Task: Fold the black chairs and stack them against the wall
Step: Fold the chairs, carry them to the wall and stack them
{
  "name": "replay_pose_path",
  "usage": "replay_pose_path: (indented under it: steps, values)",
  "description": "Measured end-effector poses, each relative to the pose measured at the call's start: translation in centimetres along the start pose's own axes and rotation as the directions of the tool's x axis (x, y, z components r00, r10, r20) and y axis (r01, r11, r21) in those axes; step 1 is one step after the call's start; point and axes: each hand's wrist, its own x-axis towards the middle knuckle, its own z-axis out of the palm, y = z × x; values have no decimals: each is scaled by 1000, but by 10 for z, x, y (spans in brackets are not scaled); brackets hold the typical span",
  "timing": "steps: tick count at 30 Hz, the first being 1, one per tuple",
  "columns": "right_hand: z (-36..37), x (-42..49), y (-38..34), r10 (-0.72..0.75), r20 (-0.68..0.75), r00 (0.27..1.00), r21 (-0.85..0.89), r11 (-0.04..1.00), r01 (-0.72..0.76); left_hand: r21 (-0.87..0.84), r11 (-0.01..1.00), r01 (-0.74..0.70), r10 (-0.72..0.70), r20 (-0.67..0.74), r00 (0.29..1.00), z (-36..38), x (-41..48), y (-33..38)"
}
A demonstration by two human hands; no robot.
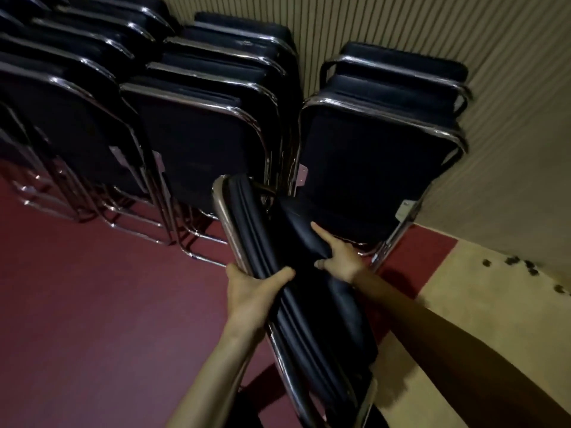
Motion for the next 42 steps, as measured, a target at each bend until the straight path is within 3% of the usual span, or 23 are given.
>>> replay_pose_path:
  steps: [8,13,20,27,32,36,38,40,42]
  values:
    - [-60,84,9,-87,254,963,-198,970,140,-210,974,89,-144,-266,953,88,15,4]
    - [-81,126,20,-91,325,941,-302,933,194,-298,949,106,-203,-316,927,131,30,1]
    - [-109,152,40,-74,314,947,-405,891,204,-346,926,149,-267,-323,908,178,26,1]
    - [-139,150,52,25,496,868,-325,932,159,-354,899,258,-353,-236,905,212,10,12]
    - [-174,129,52,36,503,863,-374,910,181,-347,887,305,-381,-177,907,223,16,25]
    - [-208,64,43,-86,424,902,-161,973,169,-212,907,363,-370,6,929,215,33,39]
    - [-221,20,40,-74,404,912,-68,992,110,-141,927,348,-340,80,937,217,38,44]
    - [-223,-12,45,-60,372,927,-185,973,137,-115,933,342,-327,127,936,221,45,52]
    - [-212,-17,56,-138,227,964,-488,841,235,-105,927,360,-331,223,917,224,57,62]
